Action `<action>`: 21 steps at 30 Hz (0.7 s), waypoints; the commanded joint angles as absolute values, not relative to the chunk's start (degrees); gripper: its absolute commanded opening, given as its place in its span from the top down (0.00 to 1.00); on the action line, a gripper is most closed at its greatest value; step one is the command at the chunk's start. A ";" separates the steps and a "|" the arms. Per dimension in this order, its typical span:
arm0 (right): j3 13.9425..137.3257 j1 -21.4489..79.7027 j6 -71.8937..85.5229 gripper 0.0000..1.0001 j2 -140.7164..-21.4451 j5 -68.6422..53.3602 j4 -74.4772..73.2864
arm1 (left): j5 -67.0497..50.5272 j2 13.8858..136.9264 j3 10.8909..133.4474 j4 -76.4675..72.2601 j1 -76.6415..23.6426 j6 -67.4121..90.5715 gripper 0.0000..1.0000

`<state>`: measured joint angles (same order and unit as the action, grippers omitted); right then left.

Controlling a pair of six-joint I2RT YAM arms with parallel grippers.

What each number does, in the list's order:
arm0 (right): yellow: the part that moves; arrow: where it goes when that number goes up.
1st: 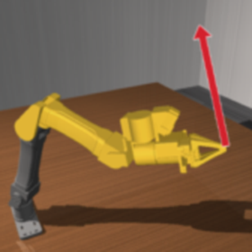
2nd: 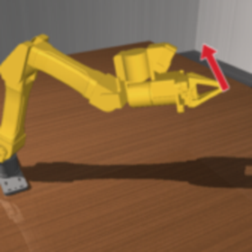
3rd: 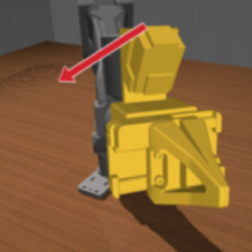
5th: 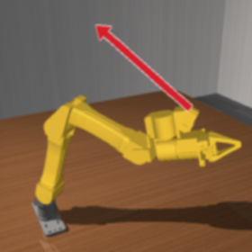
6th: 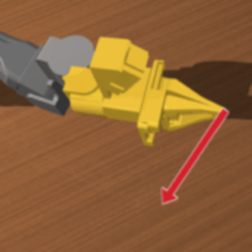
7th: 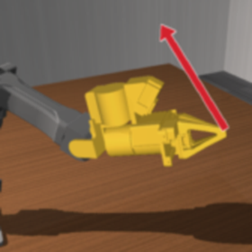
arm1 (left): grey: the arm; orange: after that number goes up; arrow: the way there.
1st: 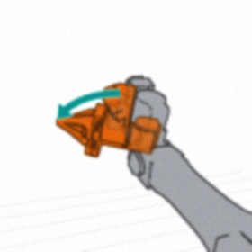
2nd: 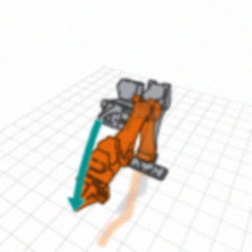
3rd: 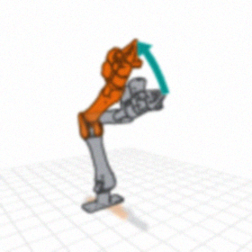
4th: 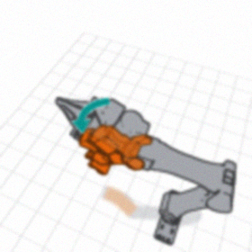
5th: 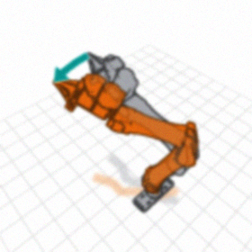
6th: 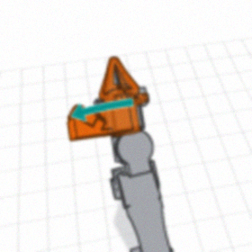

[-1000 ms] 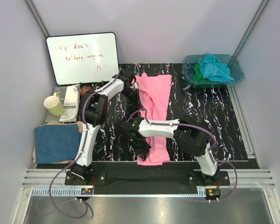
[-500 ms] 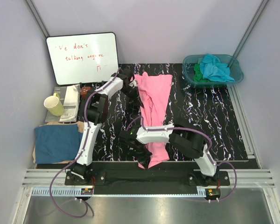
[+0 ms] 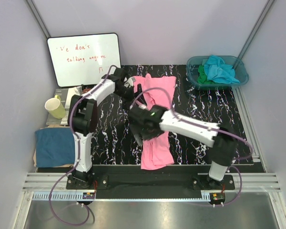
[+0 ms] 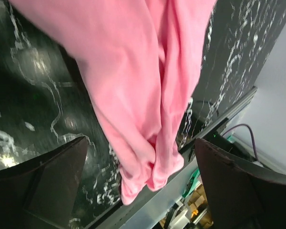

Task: Fold and stack the t-shirts
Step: Fold the tshirt

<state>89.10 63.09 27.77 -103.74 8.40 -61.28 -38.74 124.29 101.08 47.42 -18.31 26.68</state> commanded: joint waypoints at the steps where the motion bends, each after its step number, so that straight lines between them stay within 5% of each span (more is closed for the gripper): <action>1: 87.11 48.92 26.20 0.00 -93.88 14.42 -59.16 | -37.18 115.59 95.20 44.56 -18.19 23.29 0.01; 11: 74.02 34.64 23.64 0.01 -91.42 0.18 -51.60 | -40.60 105.92 76.15 42.02 -19.60 24.34 0.06; 21: 53.45 26.37 32.60 0.27 -88.85 -17.91 -33.85 | -45.87 99.58 58.98 28.85 -22.23 32.50 0.27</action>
<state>56.14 27.57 28.75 -91.20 -9.47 -43.33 -41.50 101.75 61.58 38.00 -20.56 27.92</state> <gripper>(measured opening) 0.785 0.780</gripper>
